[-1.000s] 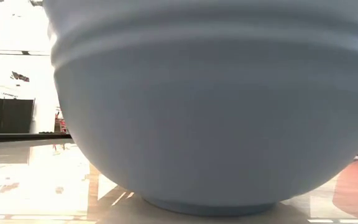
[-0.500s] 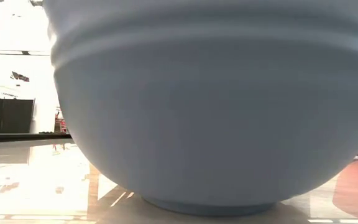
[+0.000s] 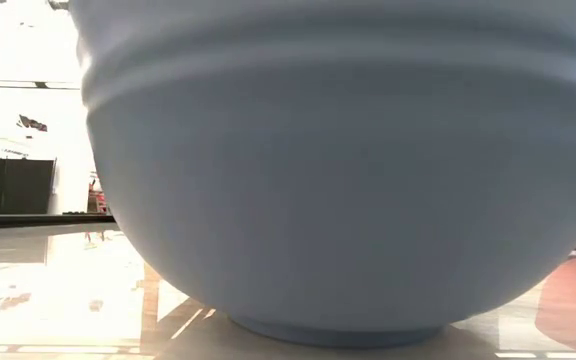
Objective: Place and stack bowls onto a shelf
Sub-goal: Stack the transparent pink bowl on top of the transparent green bowl, then stack the transparent blue bowl on top of the transparent pink bowl
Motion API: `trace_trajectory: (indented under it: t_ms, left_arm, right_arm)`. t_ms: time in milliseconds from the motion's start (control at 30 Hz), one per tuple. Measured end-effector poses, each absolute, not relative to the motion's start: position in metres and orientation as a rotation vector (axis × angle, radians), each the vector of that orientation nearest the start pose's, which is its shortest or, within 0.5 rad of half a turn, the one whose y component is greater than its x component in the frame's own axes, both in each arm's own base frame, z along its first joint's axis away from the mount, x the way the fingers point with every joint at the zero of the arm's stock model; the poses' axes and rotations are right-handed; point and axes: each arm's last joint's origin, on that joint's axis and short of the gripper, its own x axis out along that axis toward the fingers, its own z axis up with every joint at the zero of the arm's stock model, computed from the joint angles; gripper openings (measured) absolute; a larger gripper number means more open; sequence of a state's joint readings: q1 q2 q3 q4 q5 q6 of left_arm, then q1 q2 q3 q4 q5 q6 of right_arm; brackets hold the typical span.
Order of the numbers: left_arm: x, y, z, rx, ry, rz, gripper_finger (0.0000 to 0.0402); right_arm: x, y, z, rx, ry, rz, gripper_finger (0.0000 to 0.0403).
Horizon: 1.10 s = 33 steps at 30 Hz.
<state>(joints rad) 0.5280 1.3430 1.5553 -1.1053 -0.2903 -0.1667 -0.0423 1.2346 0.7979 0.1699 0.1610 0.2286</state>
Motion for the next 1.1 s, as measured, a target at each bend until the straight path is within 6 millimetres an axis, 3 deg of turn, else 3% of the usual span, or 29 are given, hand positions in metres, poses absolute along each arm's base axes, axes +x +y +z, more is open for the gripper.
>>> trace_trajectory:
  t_ms: [100, 233, 400, 533, 700, 900, 1000, 1100]
  left_arm:
    - [0.203, 0.112, 0.412, -0.185, 0.742, 0.797, 0.0138]
    - [0.203, 0.075, 0.411, -0.086, 0.626, 0.674, 0.0135]
    - [0.198, 0.026, 0.385, 0.031, 0.489, 0.548, 0.0124]
    - [0.194, 0.001, 0.355, 0.051, 0.362, 0.428, 0.0119]
    - [0.200, -0.013, 0.320, 0.126, 0.272, 0.338, 0.0118]
    - [0.212, -0.019, 0.289, 0.207, 0.302, 0.306, 0.0118]
    - [0.211, -0.022, 0.282, 0.190, 0.274, 0.297, 0.0118]
    - [0.200, -0.027, 0.289, 0.131, 0.247, 0.293, 0.0118]
  right_arm:
    - [0.279, -0.008, 0.268, 0.252, 0.289, -0.218, 0.0226]
    - [0.289, 0.018, 0.244, 0.290, 0.391, -0.229, 0.0226]
    - [0.289, 0.050, 0.220, 0.320, 0.463, -0.353, 0.0226]
    - [0.291, 0.059, 0.203, 0.433, 0.518, -0.398, 0.0226]
    - [0.297, 0.058, 0.182, 0.526, 0.568, -0.468, 0.0226]
    - [0.301, 0.059, 0.165, 0.578, 0.604, -0.513, 0.0226]
    - [0.301, 0.059, 0.161, 0.606, 0.614, -0.530, 0.0226]
    - [0.299, 0.057, 0.163, 0.653, 0.610, -0.554, 0.0226]
